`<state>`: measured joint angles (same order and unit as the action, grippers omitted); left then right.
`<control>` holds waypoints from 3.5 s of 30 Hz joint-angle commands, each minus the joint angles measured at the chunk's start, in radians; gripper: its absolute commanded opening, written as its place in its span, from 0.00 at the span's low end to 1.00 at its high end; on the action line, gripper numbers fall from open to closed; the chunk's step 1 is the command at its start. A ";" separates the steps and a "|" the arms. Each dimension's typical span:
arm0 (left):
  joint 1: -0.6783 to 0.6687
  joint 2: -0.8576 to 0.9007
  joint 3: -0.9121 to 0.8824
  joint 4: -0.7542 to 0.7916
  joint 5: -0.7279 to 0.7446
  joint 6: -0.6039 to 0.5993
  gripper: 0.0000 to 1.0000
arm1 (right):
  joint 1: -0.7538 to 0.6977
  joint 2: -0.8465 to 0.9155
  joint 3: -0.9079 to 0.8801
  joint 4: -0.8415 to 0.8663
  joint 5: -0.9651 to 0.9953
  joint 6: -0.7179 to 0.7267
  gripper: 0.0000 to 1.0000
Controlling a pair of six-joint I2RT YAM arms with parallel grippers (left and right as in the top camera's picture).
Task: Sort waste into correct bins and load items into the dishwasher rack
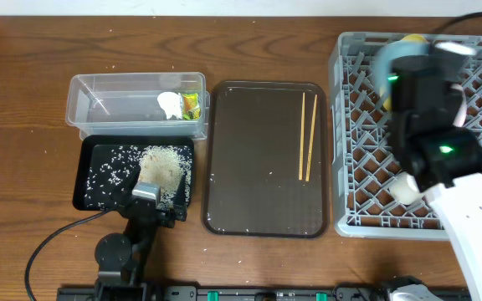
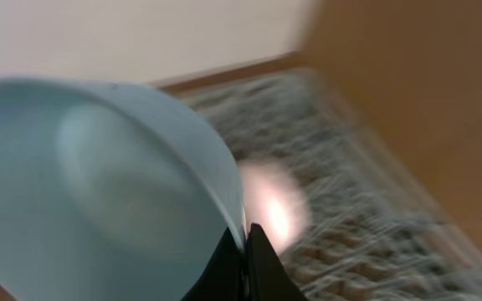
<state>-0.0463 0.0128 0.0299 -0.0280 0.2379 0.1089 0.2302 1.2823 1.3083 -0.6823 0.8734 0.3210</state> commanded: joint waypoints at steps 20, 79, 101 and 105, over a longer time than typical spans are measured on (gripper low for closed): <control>0.006 -0.006 -0.026 -0.018 0.020 0.010 0.95 | -0.479 0.402 0.005 0.224 0.341 -0.194 0.01; 0.006 -0.006 -0.026 -0.018 0.020 0.010 0.95 | -0.906 0.472 0.008 -0.023 -0.877 -0.136 0.11; 0.006 -0.006 -0.026 -0.018 0.020 0.010 0.95 | -0.688 0.316 0.023 0.406 -0.028 -0.508 0.01; 0.006 -0.006 -0.026 -0.018 0.020 0.010 0.95 | -0.652 0.396 0.023 0.516 0.003 -0.758 0.01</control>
<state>-0.0463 0.0128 0.0299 -0.0280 0.2379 0.1089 -0.4438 1.6215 1.3258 -0.2066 0.7628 -0.1749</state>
